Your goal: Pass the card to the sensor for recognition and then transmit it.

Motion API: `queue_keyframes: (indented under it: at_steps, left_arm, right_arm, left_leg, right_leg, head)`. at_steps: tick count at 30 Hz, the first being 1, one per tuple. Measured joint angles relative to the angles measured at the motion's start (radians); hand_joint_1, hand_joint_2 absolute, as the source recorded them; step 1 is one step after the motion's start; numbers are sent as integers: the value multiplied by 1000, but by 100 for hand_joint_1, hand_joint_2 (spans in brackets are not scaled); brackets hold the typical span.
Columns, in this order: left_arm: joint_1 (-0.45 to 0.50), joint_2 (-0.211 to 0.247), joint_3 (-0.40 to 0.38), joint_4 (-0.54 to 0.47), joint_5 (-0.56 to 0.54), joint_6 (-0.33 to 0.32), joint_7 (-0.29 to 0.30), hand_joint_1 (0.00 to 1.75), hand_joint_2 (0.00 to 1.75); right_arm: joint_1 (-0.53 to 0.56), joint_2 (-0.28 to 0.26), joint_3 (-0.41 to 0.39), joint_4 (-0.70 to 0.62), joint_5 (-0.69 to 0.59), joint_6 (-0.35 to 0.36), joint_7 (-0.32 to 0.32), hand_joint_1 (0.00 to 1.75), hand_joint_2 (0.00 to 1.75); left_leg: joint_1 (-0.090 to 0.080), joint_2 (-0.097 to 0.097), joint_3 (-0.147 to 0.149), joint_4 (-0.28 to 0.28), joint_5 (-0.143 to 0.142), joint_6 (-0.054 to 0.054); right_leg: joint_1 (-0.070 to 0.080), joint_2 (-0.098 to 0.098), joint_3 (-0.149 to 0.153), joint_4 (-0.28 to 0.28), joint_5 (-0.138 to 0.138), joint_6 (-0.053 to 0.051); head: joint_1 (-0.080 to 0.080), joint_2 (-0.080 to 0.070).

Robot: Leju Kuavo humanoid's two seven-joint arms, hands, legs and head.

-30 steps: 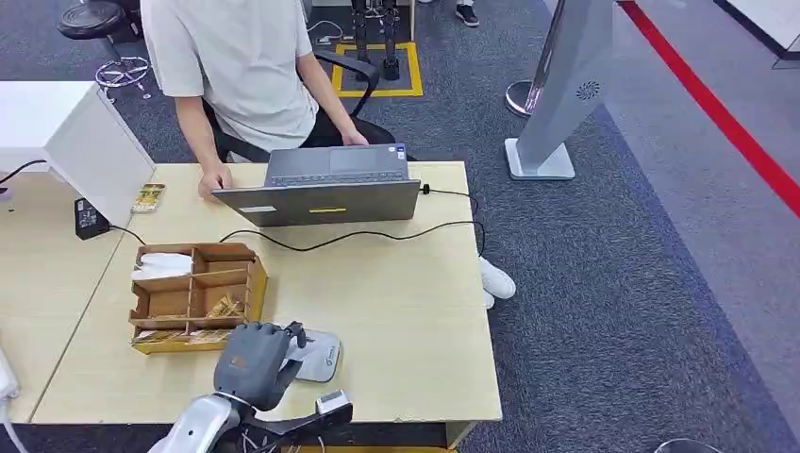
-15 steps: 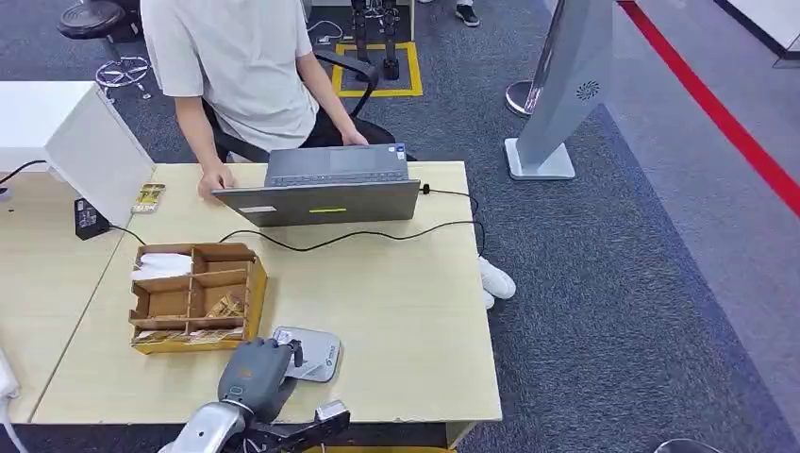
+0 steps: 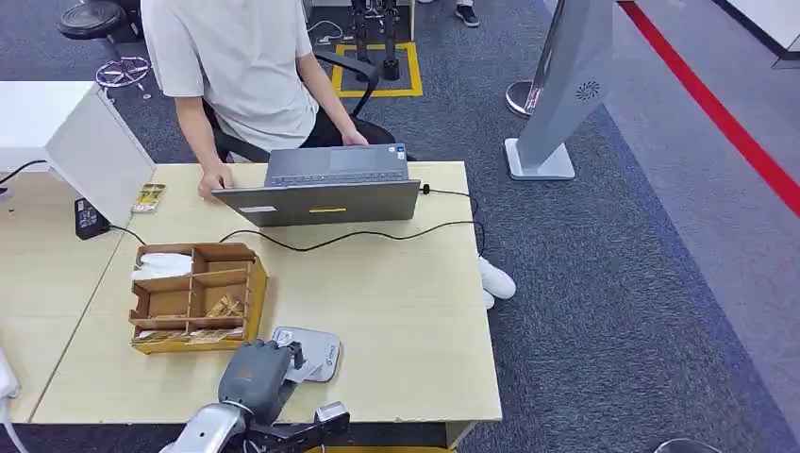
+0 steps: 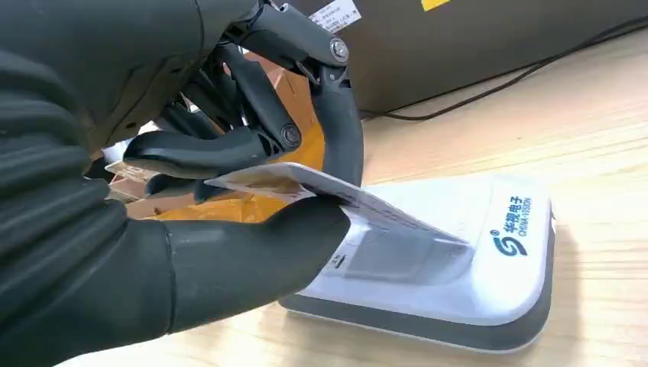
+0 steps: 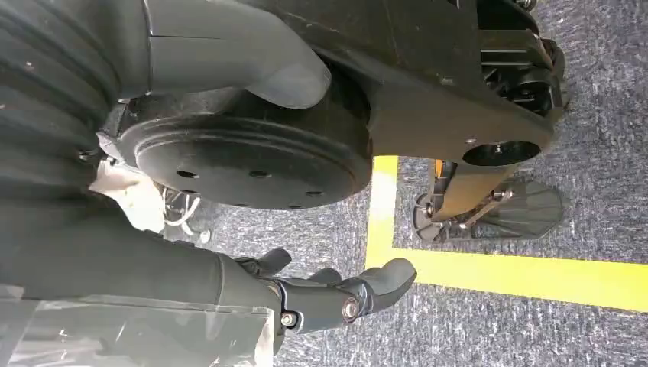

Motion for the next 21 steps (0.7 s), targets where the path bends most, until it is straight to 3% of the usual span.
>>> queue_keyframes:
  at_steps: [8,9,11,13,17,18,21]
  left_arm:
    - [0,1,0,0,-3,12,2,175,175]
    - [0,-1,0,0,-13,56,-8,175,175]
    - [0,-13,0,-27,-49,247,-49,175,175]
    - [-5,-26,0,-83,-81,389,-79,175,175]
    - [-8,-48,4,-262,-176,589,-107,175,175]
    - [-15,-55,11,-304,-205,620,-103,175,175]
    - [-38,-66,45,-379,-211,616,-100,175,175]
  right_arm:
    - [0,0,0,0,-1,-2,0,0,175]
    - [0,0,0,0,-3,-2,-3,0,175]
    - [3,0,0,0,-12,-5,-16,0,175]
    - [4,0,0,0,-11,-9,-21,0,175]
    - [5,0,13,0,16,-18,-26,0,175]
    - [4,0,21,0,25,-19,-25,0,175]
    - [2,0,32,0,31,-19,-23,0,175]
  left_leg:
    - [0,0,0,0,0,0]
    - [0,0,0,0,0,0]
    - [0,0,0,0,0,0]
    - [0,-1,0,0,0,0]
    - [0,-1,-1,0,0,0]
    - [0,-2,0,0,0,0]
    - [0,-2,0,0,0,0]
  right_leg:
    - [0,0,0,0,0,0]
    - [0,0,0,0,0,0]
    - [0,-1,0,0,0,0]
    - [0,-1,0,0,0,0]
    - [0,-1,0,0,0,0]
    - [0,-2,0,0,0,0]
    - [0,-2,1,0,-1,1]
  head:
    - [0,0]
    - [0,0]
    - [0,0]
    - [0,0]
    - [0,0]
    - [1,0]
    - [0,0]
